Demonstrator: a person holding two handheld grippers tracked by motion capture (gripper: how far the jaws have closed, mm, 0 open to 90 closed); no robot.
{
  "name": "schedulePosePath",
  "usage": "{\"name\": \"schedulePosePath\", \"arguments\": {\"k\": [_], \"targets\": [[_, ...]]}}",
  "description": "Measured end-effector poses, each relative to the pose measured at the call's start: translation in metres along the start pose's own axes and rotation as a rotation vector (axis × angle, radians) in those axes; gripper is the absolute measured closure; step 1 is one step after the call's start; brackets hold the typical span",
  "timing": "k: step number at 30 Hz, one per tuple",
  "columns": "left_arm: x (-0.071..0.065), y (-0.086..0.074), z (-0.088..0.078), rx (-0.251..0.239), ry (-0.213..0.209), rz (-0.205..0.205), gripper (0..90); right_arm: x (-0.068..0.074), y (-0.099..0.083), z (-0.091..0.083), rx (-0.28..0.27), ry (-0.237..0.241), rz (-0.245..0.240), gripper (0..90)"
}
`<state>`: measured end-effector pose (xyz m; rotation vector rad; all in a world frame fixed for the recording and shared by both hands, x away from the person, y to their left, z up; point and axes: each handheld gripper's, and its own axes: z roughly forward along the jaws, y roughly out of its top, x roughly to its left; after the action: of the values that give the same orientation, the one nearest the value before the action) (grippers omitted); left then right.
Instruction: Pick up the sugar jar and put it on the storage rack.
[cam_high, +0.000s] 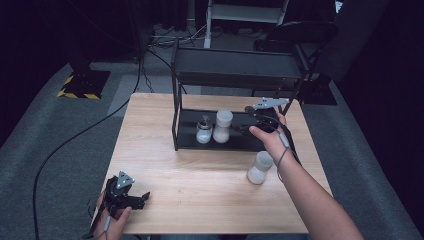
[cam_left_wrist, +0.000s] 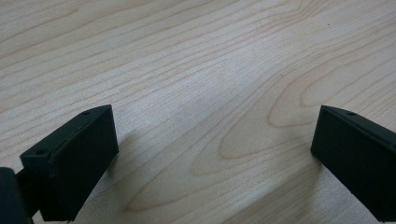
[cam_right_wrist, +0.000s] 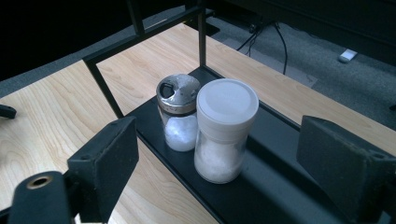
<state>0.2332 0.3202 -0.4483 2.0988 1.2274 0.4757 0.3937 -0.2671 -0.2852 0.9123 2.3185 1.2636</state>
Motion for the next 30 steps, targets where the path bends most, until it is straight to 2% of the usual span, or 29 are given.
{"name": "schedulePosePath", "arguments": {"k": [30], "targets": [[0.0, 0.0, 0.0, 0.0, 0.002, -0.007, 0.6, 0.005, -0.027, -0.05, -0.021, -0.003, -0.01, 12.0]]}}
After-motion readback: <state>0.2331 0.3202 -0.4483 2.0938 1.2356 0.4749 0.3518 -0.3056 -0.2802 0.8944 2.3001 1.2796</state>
